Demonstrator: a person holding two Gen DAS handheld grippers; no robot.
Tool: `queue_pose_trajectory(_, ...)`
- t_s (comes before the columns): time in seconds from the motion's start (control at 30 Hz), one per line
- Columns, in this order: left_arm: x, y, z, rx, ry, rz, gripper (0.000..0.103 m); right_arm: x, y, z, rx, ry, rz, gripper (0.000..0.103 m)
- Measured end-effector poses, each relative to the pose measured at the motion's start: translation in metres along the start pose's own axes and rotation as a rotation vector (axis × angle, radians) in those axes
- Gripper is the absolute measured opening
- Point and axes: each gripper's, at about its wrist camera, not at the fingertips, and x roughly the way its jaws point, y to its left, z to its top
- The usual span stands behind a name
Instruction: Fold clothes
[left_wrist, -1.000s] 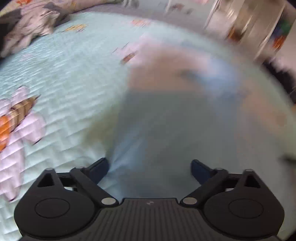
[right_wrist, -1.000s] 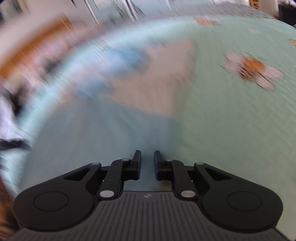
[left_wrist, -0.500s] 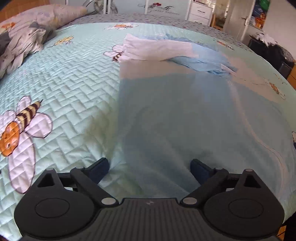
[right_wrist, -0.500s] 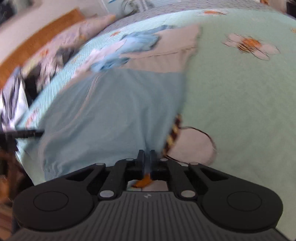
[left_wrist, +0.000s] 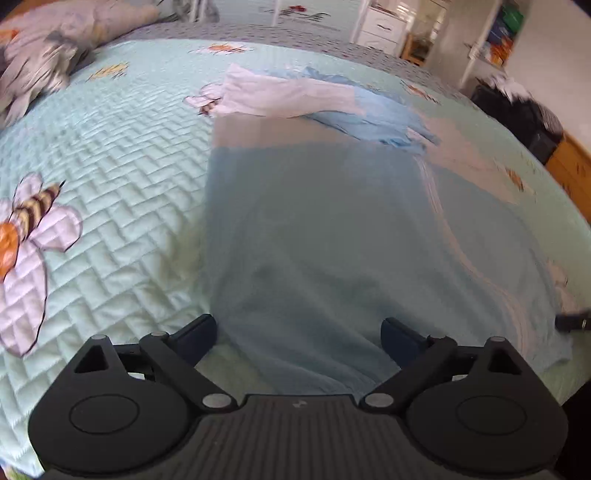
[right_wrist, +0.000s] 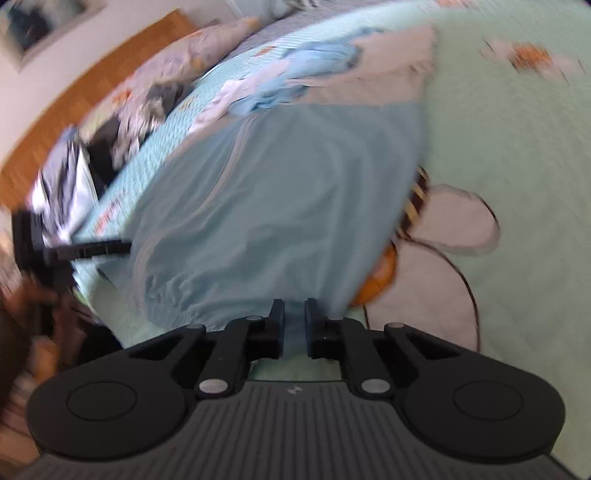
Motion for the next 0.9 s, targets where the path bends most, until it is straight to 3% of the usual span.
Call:
queue_pose_trajectory(0.07,-0.009,0.002,0.005,-0.041,-0.028,-0.036,0.096,-0.007,0.002,0.002,0.009,-0.004,0.001,0.017)
queue_pose_trajectory(0.13,-0.017,0.003,0.009,-0.074,-0.06,-0.079,0.097,-0.014,0.012,0.002,-0.004,-0.037,0.046,0.034)
queue_pose_trajectory(0.17,-0.022,0.003,0.011,-0.091,-0.076,-0.1,0.098,-0.014,0.017,0.003,-0.003,-0.053,0.084,0.037)
queue_pose_trajectory(0.23,-0.019,-0.002,0.008,-0.099,-0.054,-0.192,0.1,-0.009,0.022,0.001,0.001,-0.055,0.151,0.042)
queue_pose_trajectory(0.27,-0.012,-0.004,0.002,-0.088,-0.018,-0.201,0.1,-0.004,0.022,0.001,-0.005,-0.037,0.147,0.042)
queue_pose_trajectory(0.33,0.0,-0.006,-0.011,-0.054,0.05,-0.163,0.099,0.006,0.016,-0.003,-0.01,0.012,0.088,0.043)
queue_pose_trajectory(0.4,-0.002,-0.005,-0.018,-0.033,0.038,-0.151,0.099,0.006,0.003,-0.009,0.045,0.006,0.091,0.035)
queue_pose_trajectory(0.5,-0.009,-0.002,-0.016,-0.056,0.05,-0.122,0.099,-0.001,-0.002,-0.013,0.07,-0.009,0.088,0.035)
queue_pose_trajectory(0.57,-0.017,-0.002,-0.013,-0.053,0.043,-0.114,0.099,-0.006,0.003,-0.012,0.054,-0.024,0.092,0.039)
queue_pose_trajectory(0.67,-0.025,-0.005,-0.014,-0.06,0.011,-0.178,0.102,-0.013,0.012,-0.011,0.038,-0.064,0.159,0.05)
queue_pose_trajectory(0.73,-0.018,-0.009,-0.02,-0.034,0.048,-0.185,0.102,-0.007,0.012,-0.012,0.034,-0.046,0.163,0.051)
queue_pose_trajectory(0.77,-0.012,-0.012,-0.024,-0.009,0.073,-0.162,0.102,-0.002,0.01,-0.013,0.026,-0.017,0.126,0.052)
queue_pose_trajectory(0.83,-0.007,-0.014,-0.029,0.028,0.083,-0.138,0.102,0.003,0.004,-0.019,0.009,-0.006,0.085,0.042)
queue_pose_trajectory(0.9,-0.012,-0.013,-0.027,0.007,0.075,-0.139,0.102,-0.001,-0.002,-0.021,0.064,-0.011,0.1,0.041)
